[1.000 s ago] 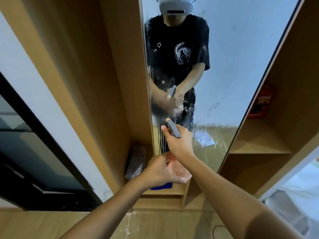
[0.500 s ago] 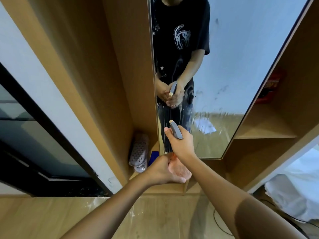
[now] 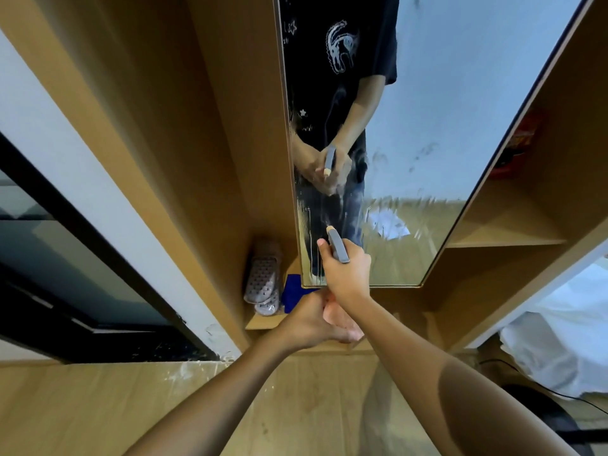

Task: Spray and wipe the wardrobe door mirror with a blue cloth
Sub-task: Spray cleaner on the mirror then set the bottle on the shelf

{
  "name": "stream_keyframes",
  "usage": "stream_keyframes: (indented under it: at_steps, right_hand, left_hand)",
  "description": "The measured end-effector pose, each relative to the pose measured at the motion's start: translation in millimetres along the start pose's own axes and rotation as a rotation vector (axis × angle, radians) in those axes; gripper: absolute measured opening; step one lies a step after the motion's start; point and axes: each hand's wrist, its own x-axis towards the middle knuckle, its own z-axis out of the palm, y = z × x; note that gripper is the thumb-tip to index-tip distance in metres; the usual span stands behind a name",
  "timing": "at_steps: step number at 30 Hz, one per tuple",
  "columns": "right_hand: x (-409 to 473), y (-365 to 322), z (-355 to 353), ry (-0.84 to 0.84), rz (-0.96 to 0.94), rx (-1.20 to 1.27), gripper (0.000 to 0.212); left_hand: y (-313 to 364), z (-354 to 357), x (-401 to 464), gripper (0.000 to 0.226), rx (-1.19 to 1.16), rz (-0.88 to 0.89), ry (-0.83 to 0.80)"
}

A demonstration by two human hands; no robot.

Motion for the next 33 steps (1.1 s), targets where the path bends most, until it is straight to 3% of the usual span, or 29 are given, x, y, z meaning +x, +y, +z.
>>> stream_keyframes:
  at_steps: [5,9,21,33]
  right_hand:
    - [-3,2,-17,0.03,-0.029,0.116,0.034]
    - [1,4,-29,0.015,-0.036,0.106,0.029]
    - [13,13,-54,0.082,-0.012,-0.011,0.036]
    - [14,21,-104,0.029,-0.034,0.099,0.031]
  left_hand:
    - [7,5,3,0.065,0.023,0.024,-0.01]
    - [17,11,7,0.054,0.026,0.032,-0.03]
    - [39,38,18,0.055,0.036,0.02,-0.025]
    - [63,70,31,0.058,0.059,0.04,-0.058]
